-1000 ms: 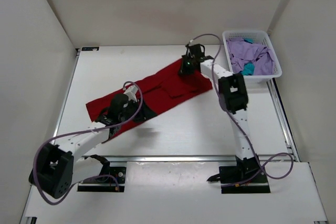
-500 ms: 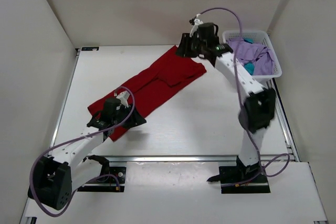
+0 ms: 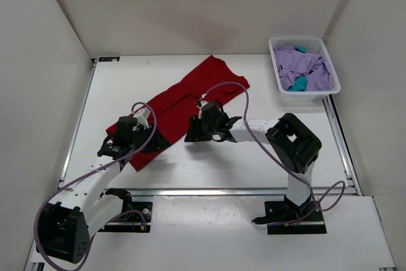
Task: Fold and stack the t-shirts
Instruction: Rotate the tshirt 90 degrees
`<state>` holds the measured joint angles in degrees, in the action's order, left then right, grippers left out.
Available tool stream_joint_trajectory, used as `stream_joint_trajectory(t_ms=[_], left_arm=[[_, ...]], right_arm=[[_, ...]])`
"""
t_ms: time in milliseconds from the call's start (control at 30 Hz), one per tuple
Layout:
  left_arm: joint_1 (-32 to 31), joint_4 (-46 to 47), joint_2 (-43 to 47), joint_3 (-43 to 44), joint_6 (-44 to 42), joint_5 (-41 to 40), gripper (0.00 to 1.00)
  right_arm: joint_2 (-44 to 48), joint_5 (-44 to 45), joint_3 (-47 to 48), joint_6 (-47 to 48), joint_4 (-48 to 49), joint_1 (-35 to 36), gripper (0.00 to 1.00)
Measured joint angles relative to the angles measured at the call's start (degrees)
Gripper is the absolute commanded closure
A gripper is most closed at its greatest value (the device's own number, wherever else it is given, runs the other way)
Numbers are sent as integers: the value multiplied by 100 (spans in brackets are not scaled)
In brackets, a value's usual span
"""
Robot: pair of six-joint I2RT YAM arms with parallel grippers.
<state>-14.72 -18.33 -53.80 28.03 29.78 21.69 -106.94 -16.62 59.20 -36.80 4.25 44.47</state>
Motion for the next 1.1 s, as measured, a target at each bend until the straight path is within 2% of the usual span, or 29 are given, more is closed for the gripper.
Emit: stream_joint_trajectory(t_ms=[100, 267, 333, 400, 433, 500, 567, 700, 733, 767, 833, 867, 933, 1100], left_arm=[[9, -9, 20, 0, 0, 24, 49], [81, 26, 37, 0, 26, 85, 49], [94, 63, 26, 0, 52, 101, 50], [83, 87, -4, 0, 74, 107, 50], [70, 101, -28, 0, 90, 107, 50], [31, 125, -98, 0, 114, 105, 50], [-44, 162, -175, 0, 138, 94, 50], [-407, 280, -385, 0, 225, 26, 49], [-535, 319, -450, 0, 249, 4, 49], [-684, 356, -529, 0, 267, -9, 48], [-920, 367, -678, 9, 267, -28, 47], [-1021, 363, -745, 11, 262, -33, 48], [-1093, 278, -800, 11, 232, -74, 46], [-1123, 31, -682, -79, 122, -426, 42]], right_arm=[[-308, 157, 293, -240, 339, 177, 60], [-992, 195, 763, -671, 769, 308, 72], [-1147, 186, 894, -767, 881, 304, 91], [-1228, 170, 905, -874, 916, 267, 99], [-1235, 155, 890, -914, 925, 236, 100], [-1169, 98, 702, -964, 1084, 153, 100], [-835, 2, 116, -973, 1327, -26, 100], [317, -387, -1355, -728, 1244, -977, 100], [599, -509, -1646, -603, 1119, -1320, 95], [883, -625, -1902, -466, 931, -1685, 84], [1373, -765, -2229, -203, 595, -2334, 70], [1641, -802, -2374, -55, 422, -2590, 64], [2199, -837, -2629, 155, 72, -2841, 61], [4098, -824, -3263, 411, -940, -2782, 61]])
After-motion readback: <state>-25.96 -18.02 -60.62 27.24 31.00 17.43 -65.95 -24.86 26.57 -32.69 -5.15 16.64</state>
